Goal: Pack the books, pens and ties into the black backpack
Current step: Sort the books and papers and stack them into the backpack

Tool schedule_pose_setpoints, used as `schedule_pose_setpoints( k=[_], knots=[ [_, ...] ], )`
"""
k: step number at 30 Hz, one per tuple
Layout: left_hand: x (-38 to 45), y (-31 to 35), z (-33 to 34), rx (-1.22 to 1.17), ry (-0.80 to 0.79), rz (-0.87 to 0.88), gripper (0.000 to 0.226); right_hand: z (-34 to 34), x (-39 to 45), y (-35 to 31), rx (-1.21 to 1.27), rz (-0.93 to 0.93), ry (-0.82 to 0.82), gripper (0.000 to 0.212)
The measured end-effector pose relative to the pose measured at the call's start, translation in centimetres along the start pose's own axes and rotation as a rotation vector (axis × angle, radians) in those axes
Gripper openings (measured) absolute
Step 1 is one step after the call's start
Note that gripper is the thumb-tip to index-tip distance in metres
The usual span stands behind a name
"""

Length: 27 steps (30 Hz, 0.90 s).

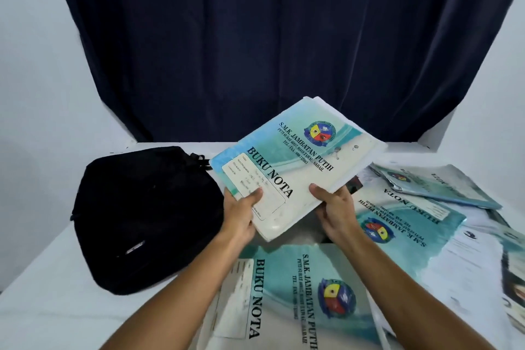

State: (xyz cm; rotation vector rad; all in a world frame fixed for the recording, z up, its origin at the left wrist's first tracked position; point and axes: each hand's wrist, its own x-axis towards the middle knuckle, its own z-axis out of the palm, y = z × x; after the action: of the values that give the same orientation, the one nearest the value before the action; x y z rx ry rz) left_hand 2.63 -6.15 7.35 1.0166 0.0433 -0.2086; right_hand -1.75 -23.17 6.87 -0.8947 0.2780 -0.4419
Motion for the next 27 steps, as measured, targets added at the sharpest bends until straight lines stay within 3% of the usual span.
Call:
schedule_pose_setpoints(
  k=[2, 5, 8, 13, 16, 18, 20, 25, 27],
  knots=[
    [0.2, 1.2, -1.4, 0.022, -0.063, -0.013, 0.054, -0.5, -0.9, -1.0, 0.089, 0.025, -0.098, 0.052],
    [0.6, 3.3, -2.9, 0.075, -0.12, -0.053, 0.051, -3.2, -1.7, -2.7, 0.276, 0.138, -0.162, 0.108],
    [0.1, 4.6, -4.6, 0.167, -0.144, -0.125, 0.051, -6.4, -2.7, -3.5, 0.317, 0.224, -0.164, 0.113],
    [-1.6, 4.6, -7.8, 0.335, -0.239, -0.252, 0.056, -7.7, -4.8, -5.4, -0.224, 0.354, -0.182, 0.074],
    [-3.2, 3.6, -9.7, 0.454, -0.265, -0.331, 0.049, -9.0, -5.3, -6.1, -0.576, 0.484, -0.322, 0.106],
    [-4.2, 2.6, -10.9, 0.573, -0.28, -0.372, 0.038, -10.0, -5.7, -6.1, -0.738, 0.546, -0.371, 0.11],
    [-4.9, 1.5, -11.9, 0.695, -0.286, -0.43, 0.032, -10.5, -6.2, -5.7, -0.849, 0.614, -0.366, 0.095],
    [-5.4, -0.1, -13.2, 1.016, -0.251, -0.501, 0.033, -10.0, -8.0, -4.8, -0.994, 0.736, -0.335, 0.018],
    [-5.6, -0.3, -13.0, 1.132, -0.251, -0.484, 0.026, -10.3, -8.0, -4.4, -1.074, 0.74, -0.284, 0.007]
  ],
)
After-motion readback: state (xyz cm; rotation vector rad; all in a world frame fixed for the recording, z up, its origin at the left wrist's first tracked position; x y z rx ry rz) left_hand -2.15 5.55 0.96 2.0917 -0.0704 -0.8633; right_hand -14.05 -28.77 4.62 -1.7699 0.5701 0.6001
